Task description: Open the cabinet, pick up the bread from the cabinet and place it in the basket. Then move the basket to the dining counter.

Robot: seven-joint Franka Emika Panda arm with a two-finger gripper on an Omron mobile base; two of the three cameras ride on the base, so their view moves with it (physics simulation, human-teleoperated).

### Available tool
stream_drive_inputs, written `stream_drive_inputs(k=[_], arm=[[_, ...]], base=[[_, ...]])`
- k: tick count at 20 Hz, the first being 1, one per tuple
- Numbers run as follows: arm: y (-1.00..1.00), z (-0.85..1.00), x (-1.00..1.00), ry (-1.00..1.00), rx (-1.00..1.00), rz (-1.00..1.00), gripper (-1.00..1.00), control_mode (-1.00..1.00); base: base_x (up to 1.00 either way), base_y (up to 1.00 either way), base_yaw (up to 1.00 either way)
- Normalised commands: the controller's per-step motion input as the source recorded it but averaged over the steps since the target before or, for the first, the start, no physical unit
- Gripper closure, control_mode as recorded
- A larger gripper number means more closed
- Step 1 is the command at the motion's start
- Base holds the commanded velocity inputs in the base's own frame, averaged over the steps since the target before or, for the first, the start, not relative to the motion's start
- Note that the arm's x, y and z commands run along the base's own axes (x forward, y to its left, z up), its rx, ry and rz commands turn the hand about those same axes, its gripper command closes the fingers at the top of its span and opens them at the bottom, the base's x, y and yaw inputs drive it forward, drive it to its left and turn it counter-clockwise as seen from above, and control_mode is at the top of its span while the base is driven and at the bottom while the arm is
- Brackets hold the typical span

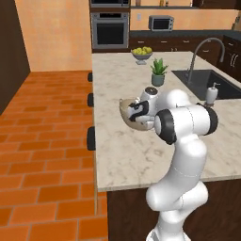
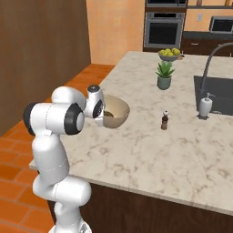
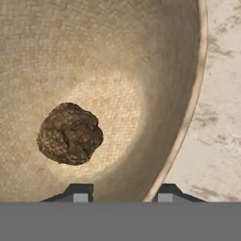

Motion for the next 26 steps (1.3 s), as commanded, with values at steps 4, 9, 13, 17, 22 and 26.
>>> stream_drive_inputs(k=[4,9,13,17,22,26], arm=[[0.00,0.37,-0.05,0.04,0.00,0.00,-1.00,-1.00],[0.00,0.84,-0.28,-0.01,0.00,0.00,-1.00,-1.00],[0.00,0.45,-0.95,-0.01,-0.04,0.09,-1.00,-1.00],[0.00,0.18,-1.00,-0.06,-0.18,0.40,-1.00,-1.00],[0.13,0.35,-1.00,-0.05,-0.33,0.46,-1.00,-1.00],[0.19,0.24,-1.00,-0.04,-0.35,0.47,-1.00,-1.00]], base=[[0.00,0.00,0.00],[0.00,0.00,0.00],[0.00,0.00,0.00],[0.00,0.00,0.00],[0.00,0.00,0.00],[0.00,0.00,0.00]])
